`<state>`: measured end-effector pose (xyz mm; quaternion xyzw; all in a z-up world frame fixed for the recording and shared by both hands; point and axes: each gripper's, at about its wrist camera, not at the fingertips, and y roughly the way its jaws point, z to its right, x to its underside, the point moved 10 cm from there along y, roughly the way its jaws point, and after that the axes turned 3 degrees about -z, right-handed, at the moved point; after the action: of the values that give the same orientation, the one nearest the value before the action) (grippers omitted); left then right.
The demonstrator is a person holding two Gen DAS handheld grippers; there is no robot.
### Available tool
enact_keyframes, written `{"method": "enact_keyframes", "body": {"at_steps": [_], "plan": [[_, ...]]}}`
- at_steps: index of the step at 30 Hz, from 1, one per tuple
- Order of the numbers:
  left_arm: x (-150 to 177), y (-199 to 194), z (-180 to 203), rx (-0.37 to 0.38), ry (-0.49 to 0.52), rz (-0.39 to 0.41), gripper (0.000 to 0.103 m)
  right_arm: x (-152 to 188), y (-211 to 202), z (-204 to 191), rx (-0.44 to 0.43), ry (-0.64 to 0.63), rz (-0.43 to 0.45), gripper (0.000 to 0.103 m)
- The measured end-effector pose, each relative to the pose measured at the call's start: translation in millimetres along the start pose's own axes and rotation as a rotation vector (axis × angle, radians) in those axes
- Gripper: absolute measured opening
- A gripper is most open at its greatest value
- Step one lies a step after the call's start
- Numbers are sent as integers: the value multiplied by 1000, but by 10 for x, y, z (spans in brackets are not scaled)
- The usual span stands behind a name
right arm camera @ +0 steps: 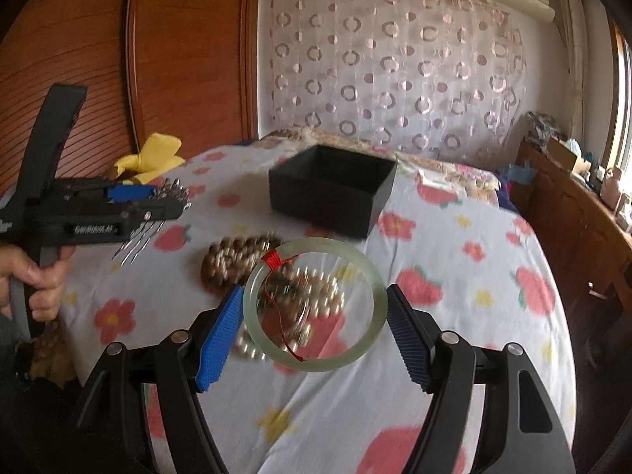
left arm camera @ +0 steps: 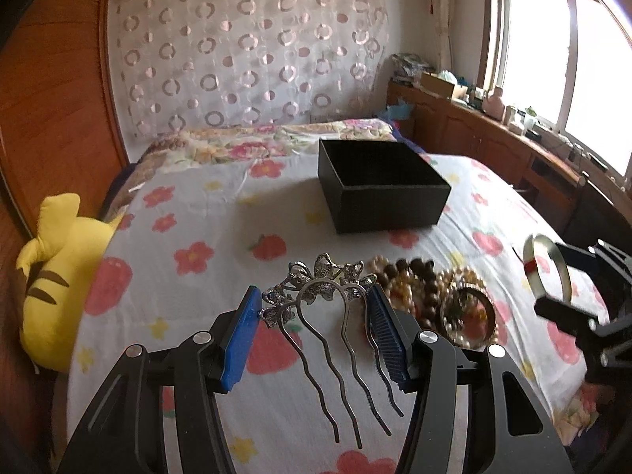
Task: Organize jewelry
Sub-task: 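Lower the jade bangle into the black box with the right tool while the left carries the comb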
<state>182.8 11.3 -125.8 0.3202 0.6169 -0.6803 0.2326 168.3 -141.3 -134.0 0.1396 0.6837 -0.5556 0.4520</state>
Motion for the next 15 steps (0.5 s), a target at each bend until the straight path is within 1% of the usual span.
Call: {"method": "enact_keyframes", "body": {"at_steps": [5,8,15], "plan": [[-143,-61,-53,-5,-10,32,53,-290,164,103,10,-20,10,75],[-220,-96,-86,-3,-14,51,53,-429,356,177,37,-38,-5,75],[-354,-117,-158,-5,-17,76,53,-733,775,323,43,-31,-36,75]]}}
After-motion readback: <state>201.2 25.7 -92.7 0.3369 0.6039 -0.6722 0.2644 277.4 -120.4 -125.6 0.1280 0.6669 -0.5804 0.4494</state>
